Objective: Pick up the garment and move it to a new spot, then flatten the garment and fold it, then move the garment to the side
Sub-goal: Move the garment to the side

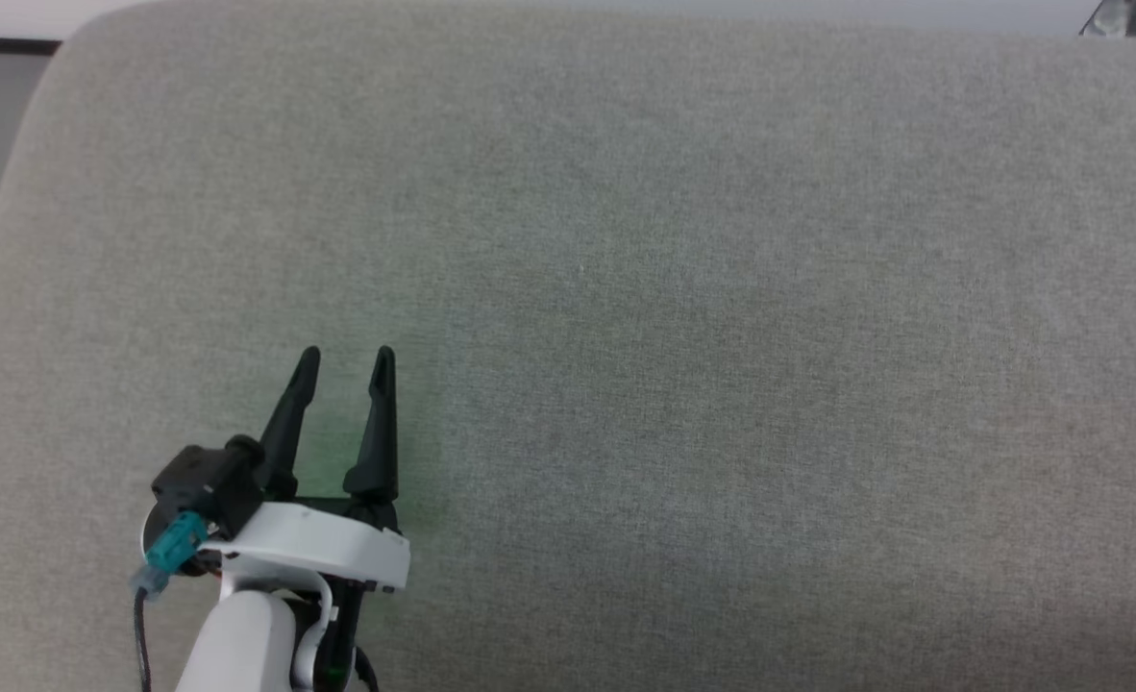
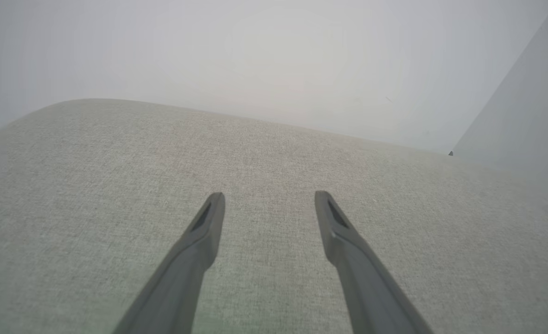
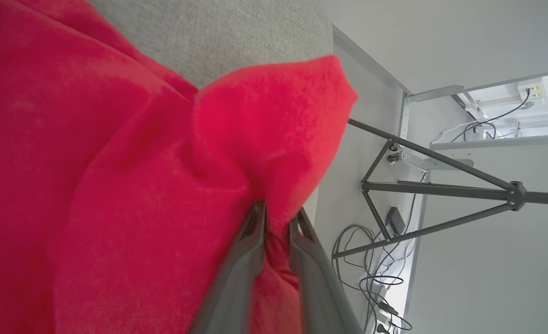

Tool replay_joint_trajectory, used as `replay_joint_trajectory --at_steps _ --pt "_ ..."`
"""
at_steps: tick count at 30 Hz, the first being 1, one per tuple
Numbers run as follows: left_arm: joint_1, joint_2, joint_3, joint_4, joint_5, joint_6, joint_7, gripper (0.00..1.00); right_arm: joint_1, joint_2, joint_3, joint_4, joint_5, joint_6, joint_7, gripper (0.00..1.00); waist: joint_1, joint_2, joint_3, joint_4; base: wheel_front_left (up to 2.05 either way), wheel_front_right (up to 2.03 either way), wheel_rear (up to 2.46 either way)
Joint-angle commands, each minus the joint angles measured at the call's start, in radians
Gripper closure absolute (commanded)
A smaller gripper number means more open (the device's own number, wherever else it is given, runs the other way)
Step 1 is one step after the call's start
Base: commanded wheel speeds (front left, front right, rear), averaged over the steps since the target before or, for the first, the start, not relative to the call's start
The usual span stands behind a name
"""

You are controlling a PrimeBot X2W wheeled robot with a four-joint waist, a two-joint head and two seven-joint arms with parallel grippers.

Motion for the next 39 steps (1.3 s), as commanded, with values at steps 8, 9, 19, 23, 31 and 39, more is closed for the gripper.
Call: replay_joint_trajectory --at_steps 8,9,19,23,31,39 --pt "0.042 0.02 0.018 0.016 -0.005 -0.002 0.001 0.0 -0.044 0.065 -0.021 0.097 -0.008 -0.002 -0.033 0.0 0.0 0.0 -0.082 -0.007 0.0 0.0 0.0" --pt "0.05 0.021 0.02 0.018 -0.006 -0.002 0.001 0.0 -0.042 0.07 -0.019 0.1 -0.007 -0.002 -0.04 0.0 0.0 0.0 -0.092 -0.011 0.0 0.0 0.0" --pt "0.106 0.04 0.034 0.024 -0.009 -0.002 0.001 0.0 0.027 0.158 -0.047 0.072 -0.03 -0.002 -0.256 0.0 0.0 0.0 -0.203 -0.056 0.0 0.0 0.0" --pt "0.13 0.045 0.044 0.024 -0.008 -0.002 0.001 0.0 0.066 0.228 -0.064 0.043 -0.06 -0.002 -0.411 0.0 0.0 0.0 -0.25 -0.078 0.0 0.0 0.0" --pt "0.168 0.048 0.061 0.019 0.005 -0.002 0.001 0.0 0.166 0.425 -0.161 -0.004 -0.173 -0.002 -0.716 0.0 0.0 0.0 -0.323 -0.114 0.0 0.0 0.0" --pt "0.176 0.059 0.069 0.029 0.018 -0.002 0.001 0.0 0.313 0.61 -0.281 -0.111 -0.279 -0.002 -0.839 0.0 0.0 0.0 -0.367 -0.112 0.0 0.0 0.0"
